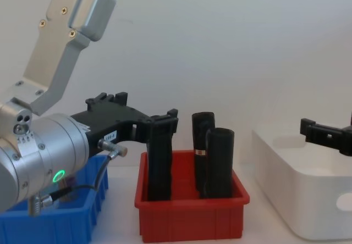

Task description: Pick the cotton swabs from the blue box and place them into the white box.

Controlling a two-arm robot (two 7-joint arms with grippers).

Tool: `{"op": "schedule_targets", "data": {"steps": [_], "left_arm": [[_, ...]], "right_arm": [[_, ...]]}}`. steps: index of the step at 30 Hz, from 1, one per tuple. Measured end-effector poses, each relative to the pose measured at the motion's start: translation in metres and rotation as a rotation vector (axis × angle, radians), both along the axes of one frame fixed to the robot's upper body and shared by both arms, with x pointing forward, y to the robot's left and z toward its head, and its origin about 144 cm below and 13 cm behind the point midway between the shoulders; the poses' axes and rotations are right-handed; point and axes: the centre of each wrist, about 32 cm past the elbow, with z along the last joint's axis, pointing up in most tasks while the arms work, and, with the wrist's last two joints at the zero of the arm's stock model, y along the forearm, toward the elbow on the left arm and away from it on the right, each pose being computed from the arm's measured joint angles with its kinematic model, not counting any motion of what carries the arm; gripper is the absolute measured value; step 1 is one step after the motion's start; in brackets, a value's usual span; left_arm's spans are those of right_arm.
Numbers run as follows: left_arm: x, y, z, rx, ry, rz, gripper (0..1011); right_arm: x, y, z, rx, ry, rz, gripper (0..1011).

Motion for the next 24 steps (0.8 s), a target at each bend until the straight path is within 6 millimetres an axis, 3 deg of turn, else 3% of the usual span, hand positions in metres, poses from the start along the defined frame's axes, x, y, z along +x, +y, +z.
{"op": "schedule_targets", "data": {"steps": [24], "left_arm": [[0.0000,0.0000,0.0000,0.000,0.000,0.000,1004]], "right_arm": [[0.0000,0.0000,0.0000,0.000,0.000,0.000,1001]]}}
